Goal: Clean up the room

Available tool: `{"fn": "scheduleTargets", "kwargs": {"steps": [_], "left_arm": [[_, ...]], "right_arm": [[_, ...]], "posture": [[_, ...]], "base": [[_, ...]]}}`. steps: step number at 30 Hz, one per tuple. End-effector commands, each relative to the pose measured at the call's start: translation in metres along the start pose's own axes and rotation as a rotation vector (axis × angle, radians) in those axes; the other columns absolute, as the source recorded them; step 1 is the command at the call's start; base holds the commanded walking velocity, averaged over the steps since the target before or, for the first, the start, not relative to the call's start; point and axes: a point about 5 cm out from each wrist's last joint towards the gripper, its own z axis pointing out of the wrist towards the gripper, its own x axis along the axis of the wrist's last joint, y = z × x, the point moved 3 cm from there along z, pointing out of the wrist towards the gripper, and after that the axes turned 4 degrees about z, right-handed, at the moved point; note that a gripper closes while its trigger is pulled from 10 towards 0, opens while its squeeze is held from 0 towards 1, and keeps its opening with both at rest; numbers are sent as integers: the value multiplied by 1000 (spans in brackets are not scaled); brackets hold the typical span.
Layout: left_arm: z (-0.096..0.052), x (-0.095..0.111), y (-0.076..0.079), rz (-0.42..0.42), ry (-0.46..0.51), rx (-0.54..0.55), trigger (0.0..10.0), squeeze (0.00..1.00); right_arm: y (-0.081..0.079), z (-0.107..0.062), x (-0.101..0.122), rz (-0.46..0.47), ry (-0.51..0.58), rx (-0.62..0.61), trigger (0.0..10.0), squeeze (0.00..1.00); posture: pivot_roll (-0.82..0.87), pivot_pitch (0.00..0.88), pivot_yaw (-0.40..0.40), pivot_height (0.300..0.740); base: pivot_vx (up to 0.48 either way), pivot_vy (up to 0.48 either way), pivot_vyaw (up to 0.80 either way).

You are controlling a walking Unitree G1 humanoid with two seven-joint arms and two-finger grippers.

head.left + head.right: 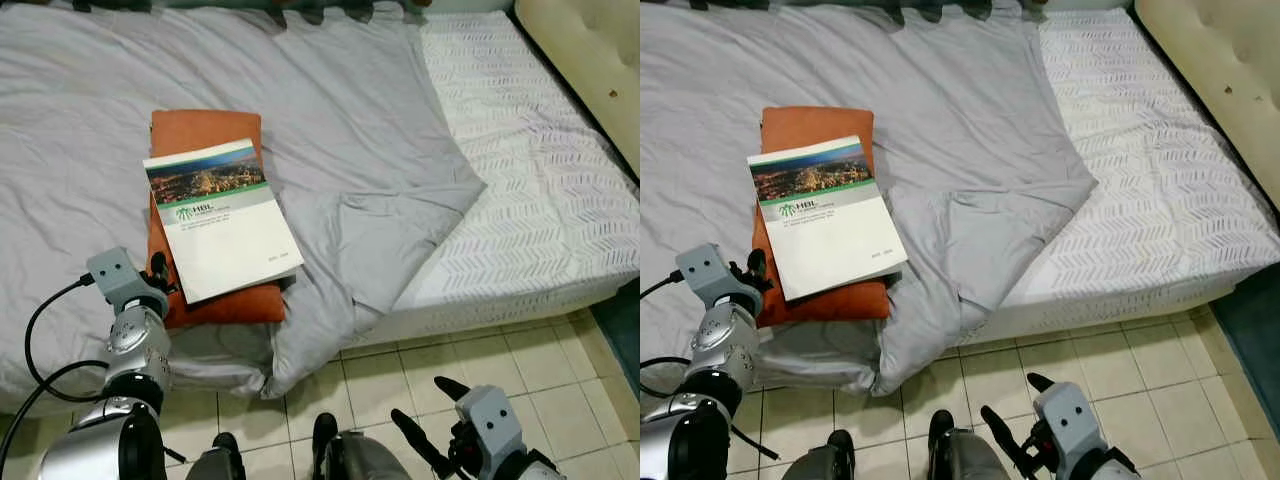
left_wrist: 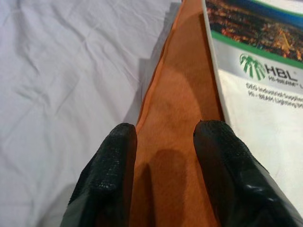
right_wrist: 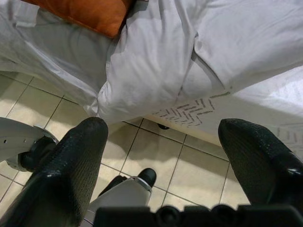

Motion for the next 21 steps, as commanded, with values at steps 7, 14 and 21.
{"fn": "scheduleTargets", "kwargs": {"steps": [7, 14, 21], "left_arm": [[-5, 0, -2, 68, 49, 34, 10000, 0], [-5, 13, 4, 46, 135, 17, 10000, 0], [-6, 2, 11, -64, 86, -14, 10000, 0]], "right_arm": [[-2, -8, -5, 9, -27, -13, 10000, 0], [-1, -8, -5, 15, -26, -20, 10000, 0], [-2, -8, -5, 19, -24, -15, 10000, 0]], "posture": [[-297, 385, -129, 740], [-293, 381, -125, 740], [-283, 381, -125, 740]], "base": [[0, 0, 0], [0, 0, 0], [0, 0, 0]]}}
